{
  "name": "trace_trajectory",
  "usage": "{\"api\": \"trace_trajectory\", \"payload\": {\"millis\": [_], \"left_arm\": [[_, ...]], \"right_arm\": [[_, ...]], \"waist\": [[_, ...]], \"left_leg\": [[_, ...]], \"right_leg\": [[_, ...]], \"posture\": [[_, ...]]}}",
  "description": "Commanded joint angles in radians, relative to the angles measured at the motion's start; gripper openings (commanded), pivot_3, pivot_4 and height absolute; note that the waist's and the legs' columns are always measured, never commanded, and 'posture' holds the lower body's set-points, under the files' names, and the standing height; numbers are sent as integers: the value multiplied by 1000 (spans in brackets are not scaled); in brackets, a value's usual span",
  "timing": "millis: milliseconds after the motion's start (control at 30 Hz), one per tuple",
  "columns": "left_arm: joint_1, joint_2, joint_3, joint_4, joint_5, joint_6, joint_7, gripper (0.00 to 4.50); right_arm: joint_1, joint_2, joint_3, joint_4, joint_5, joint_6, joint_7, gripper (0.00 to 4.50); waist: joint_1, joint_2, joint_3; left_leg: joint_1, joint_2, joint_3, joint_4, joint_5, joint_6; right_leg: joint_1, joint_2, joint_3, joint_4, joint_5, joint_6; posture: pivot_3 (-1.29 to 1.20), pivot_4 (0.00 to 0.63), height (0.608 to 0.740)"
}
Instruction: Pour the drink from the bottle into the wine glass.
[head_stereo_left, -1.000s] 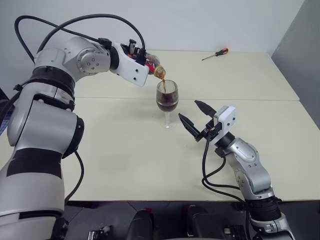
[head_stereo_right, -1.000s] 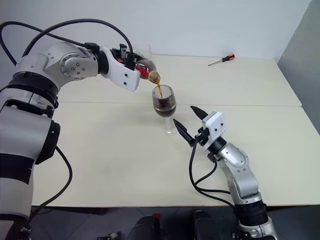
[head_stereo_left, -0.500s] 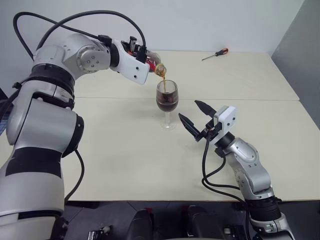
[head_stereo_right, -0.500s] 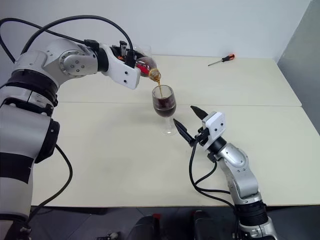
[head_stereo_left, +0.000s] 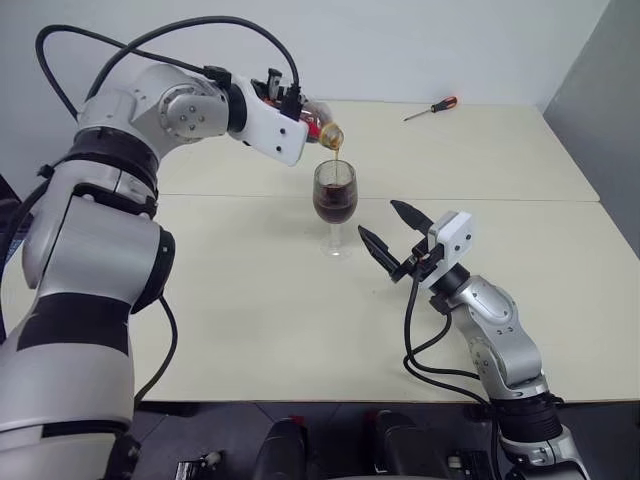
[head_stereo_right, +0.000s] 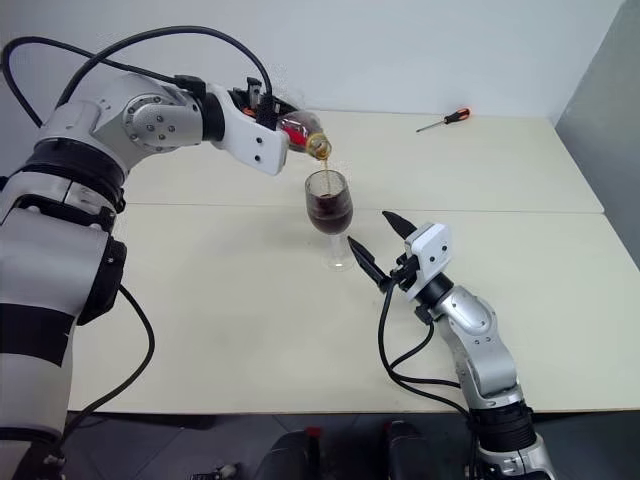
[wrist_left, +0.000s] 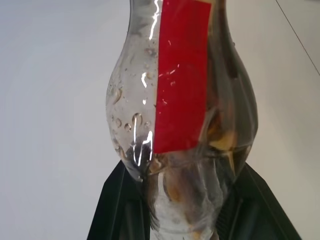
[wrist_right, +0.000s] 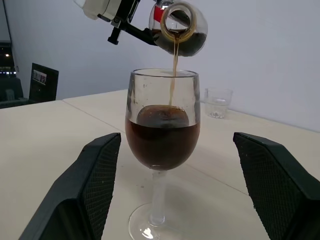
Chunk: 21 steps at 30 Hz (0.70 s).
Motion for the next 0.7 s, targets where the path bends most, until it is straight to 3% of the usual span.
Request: {"api": "trace_trajectory", "payload": {"millis": [33, 367, 700], "left_arm": [[-9, -3, 79, -6, -100, 24, -77, 1240], [33, -46, 238, -25, -302, 136, -298, 1240], [116, -106, 494, -86, -585, 487, -389, 1240]], "right_arm": [[-17, 4, -10, -19, -1, -24, 0, 3855], [-20, 3, -10, -19, 0, -20, 1, 3855], [29, -57, 39, -174, 113, 105, 110, 3855]], "waist": [[0, 0, 0], [-1, 0, 0], [-5, 0, 0]], "left_leg": [[0, 0, 0, 0, 0, 0], [0, 0, 0, 0, 0, 0], [0, 1, -1, 1, 0, 0]], "right_leg": [[0, 0, 0, 0, 0, 0], [0, 0, 0, 1, 0, 0], [0, 0, 0, 1, 0, 0]], "posture": [[0, 150, 740], [0, 150, 740], [0, 150, 740]]}}
